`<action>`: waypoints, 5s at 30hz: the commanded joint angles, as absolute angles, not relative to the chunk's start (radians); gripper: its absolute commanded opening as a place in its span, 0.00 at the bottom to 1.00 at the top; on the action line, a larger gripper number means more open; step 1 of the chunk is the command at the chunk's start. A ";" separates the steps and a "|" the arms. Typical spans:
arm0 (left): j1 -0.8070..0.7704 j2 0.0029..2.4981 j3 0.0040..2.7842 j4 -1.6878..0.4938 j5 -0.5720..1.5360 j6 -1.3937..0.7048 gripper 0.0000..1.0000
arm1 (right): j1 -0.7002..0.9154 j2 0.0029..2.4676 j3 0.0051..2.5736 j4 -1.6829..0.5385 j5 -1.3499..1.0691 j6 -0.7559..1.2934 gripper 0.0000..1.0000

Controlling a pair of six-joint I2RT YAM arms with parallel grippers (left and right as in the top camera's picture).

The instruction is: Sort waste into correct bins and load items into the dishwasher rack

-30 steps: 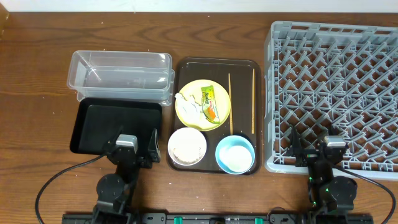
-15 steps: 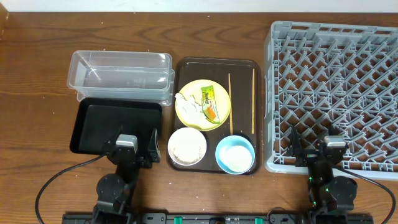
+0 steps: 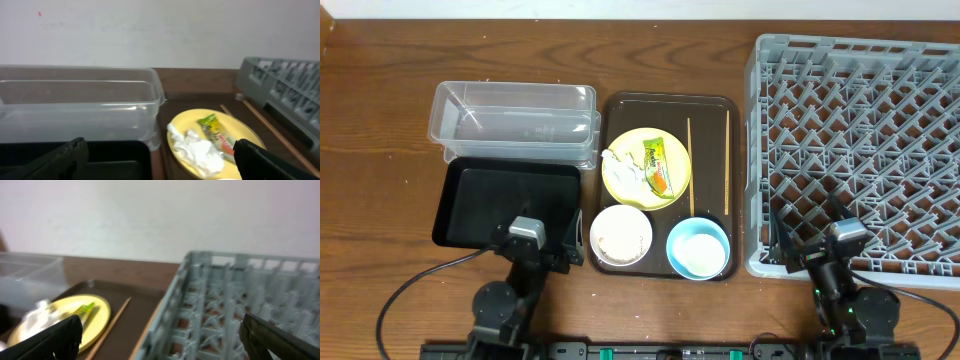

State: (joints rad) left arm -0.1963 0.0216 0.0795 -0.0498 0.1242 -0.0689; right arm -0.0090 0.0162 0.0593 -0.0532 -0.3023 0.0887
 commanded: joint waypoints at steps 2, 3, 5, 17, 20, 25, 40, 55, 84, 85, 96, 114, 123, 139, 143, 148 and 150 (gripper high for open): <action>-0.191 0.112 0.308 -0.177 0.158 -0.134 0.95 | -0.014 0.081 0.267 -0.188 -0.378 0.135 0.99; -0.191 0.158 0.371 -0.243 0.157 -0.134 0.95 | -0.014 0.117 0.324 -0.241 -0.379 0.135 0.99; -0.191 0.271 0.508 -0.379 0.158 -0.134 0.95 | -0.014 0.214 0.453 -0.363 -0.376 0.134 0.99; -0.193 0.877 1.149 -0.876 0.457 -0.191 0.95 | -0.014 0.866 1.129 -0.923 -0.387 0.071 0.99; -0.199 0.931 1.154 -0.841 0.617 -0.197 0.95 | -0.014 0.926 1.169 -0.954 -0.450 0.073 0.99; -0.333 1.036 1.140 -0.886 0.631 -0.197 0.83 | -0.014 0.945 1.169 -0.953 -0.472 0.075 0.99; -0.877 1.550 1.091 -0.714 0.171 -0.340 0.57 | -0.014 0.945 1.169 -0.993 -0.472 0.101 0.99; -0.831 1.451 1.161 -0.762 0.233 -0.379 0.06 | -0.014 0.945 1.169 -1.003 -0.472 0.100 0.99; -0.158 1.131 1.161 -0.773 1.448 -0.218 0.06 | 0.513 1.122 1.169 -0.492 -1.002 -0.004 0.65; -0.158 1.131 1.161 -0.773 1.448 -0.217 0.06 | 0.516 1.123 1.169 -0.489 -1.002 -0.004 0.62; -0.158 1.131 1.161 -0.837 1.250 -0.218 0.69 | 0.313 1.043 1.169 -0.616 -0.840 0.083 0.42; -0.158 1.131 1.161 -0.985 0.862 -0.209 0.76 | -0.078 1.187 1.169 -1.092 0.199 0.398 0.42; -0.159 1.131 1.159 -0.999 0.862 -0.191 0.76 | -0.147 1.369 1.169 -1.048 0.119 0.448 0.41; -0.159 1.131 1.154 -1.024 0.862 -0.191 0.76 | -0.176 1.431 1.200 -1.077 -0.016 0.467 0.97; -0.159 1.131 1.154 -1.028 0.855 -0.172 0.76 | -0.175 1.383 1.264 -1.088 -0.193 0.345 0.93; -0.162 1.131 1.154 -1.028 0.766 -0.172 0.76 | -0.138 1.248 1.283 -1.032 -0.519 0.153 0.91; -0.180 1.131 1.154 -1.028 0.698 -0.172 0.73 | -0.119 1.206 1.283 -1.019 -0.537 0.151 0.92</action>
